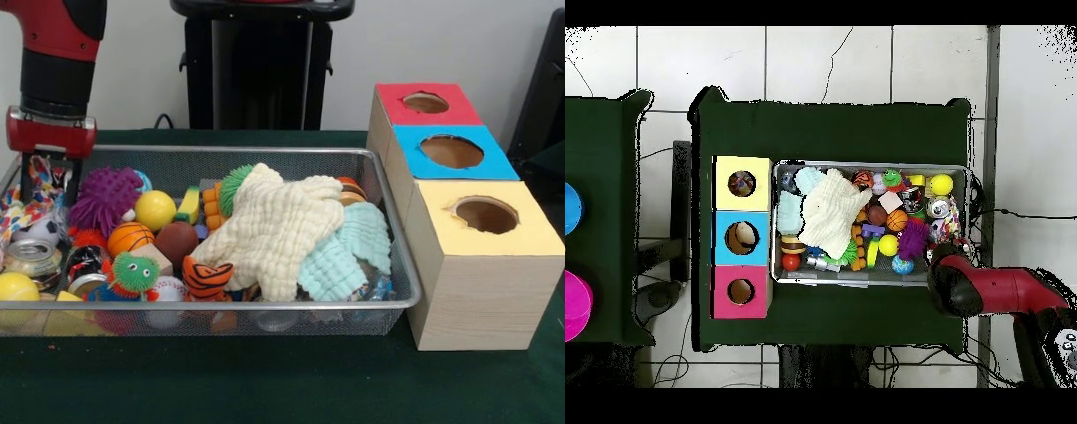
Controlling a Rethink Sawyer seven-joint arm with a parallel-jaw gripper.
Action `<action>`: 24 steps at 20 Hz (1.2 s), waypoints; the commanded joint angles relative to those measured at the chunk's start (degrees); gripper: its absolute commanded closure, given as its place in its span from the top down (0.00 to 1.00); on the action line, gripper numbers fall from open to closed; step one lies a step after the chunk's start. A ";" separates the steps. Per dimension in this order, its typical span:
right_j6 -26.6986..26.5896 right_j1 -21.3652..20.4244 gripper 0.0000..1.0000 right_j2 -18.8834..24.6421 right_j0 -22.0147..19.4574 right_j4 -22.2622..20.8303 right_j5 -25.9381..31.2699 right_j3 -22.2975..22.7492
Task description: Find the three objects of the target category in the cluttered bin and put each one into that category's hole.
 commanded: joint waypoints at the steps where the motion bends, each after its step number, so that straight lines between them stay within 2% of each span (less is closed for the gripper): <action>1: 3.72 6.62 1.00 -2.58 1.11 -4.17 -3.46 -5.44; 7: 3.52 8.73 1.00 -4.82 2.12 -3.69 -5.68 -7.84; 11: 1.58 8.38 1.00 -3.82 1.25 -3.02 -5.07 -7.77; 18: -2.35 4.29 1.00 -0.66 -1.15 -1.84 -1.25 -5.04; 24: -2.07 5.70 1.00 -1.17 -0.66 -2.14 -1.09 -6.61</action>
